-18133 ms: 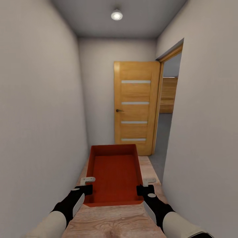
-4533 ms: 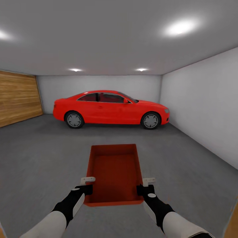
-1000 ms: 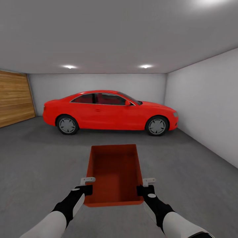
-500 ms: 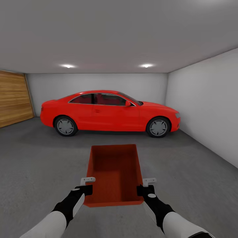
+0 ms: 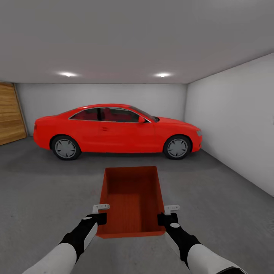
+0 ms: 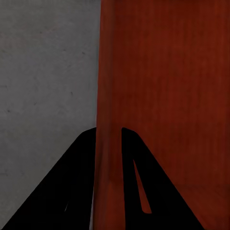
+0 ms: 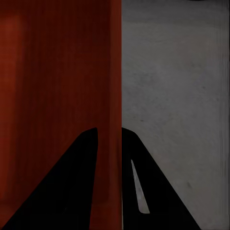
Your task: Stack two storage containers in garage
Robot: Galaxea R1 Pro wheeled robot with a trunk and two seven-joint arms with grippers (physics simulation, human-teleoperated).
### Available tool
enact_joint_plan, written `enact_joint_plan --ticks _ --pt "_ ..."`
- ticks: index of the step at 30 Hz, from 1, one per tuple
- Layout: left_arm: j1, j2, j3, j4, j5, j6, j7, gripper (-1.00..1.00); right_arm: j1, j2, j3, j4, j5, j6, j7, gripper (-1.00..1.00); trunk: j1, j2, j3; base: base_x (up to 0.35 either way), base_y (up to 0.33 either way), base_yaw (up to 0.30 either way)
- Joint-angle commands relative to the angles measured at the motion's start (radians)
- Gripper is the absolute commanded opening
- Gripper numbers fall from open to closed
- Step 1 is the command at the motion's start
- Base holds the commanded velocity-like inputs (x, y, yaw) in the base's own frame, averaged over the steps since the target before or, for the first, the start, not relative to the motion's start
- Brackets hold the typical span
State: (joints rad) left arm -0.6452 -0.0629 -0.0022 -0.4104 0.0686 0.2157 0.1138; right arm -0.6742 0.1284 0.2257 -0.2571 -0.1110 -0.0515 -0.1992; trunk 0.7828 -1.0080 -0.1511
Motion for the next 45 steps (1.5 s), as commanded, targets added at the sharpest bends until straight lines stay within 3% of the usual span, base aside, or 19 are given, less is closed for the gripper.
enact_joint_plan --ticks 1,45 --pt "0.001 0.015 -0.001 -0.001 -0.009 0.008 0.015 -1.0 -0.002 -0.001 -0.028 -0.011 0.004 -0.005 -0.008 -1.0 0.001 -0.001 -0.001 0.322 0.0 -0.282" --pt "0.001 0.016 -0.001 0.001 -0.007 0.008 0.015 -1.0 -0.002 -0.001 -0.028 -0.01 0.004 -0.004 -0.009 -1.0 0.001 -0.001 -0.001 0.322 0.0 -0.287"
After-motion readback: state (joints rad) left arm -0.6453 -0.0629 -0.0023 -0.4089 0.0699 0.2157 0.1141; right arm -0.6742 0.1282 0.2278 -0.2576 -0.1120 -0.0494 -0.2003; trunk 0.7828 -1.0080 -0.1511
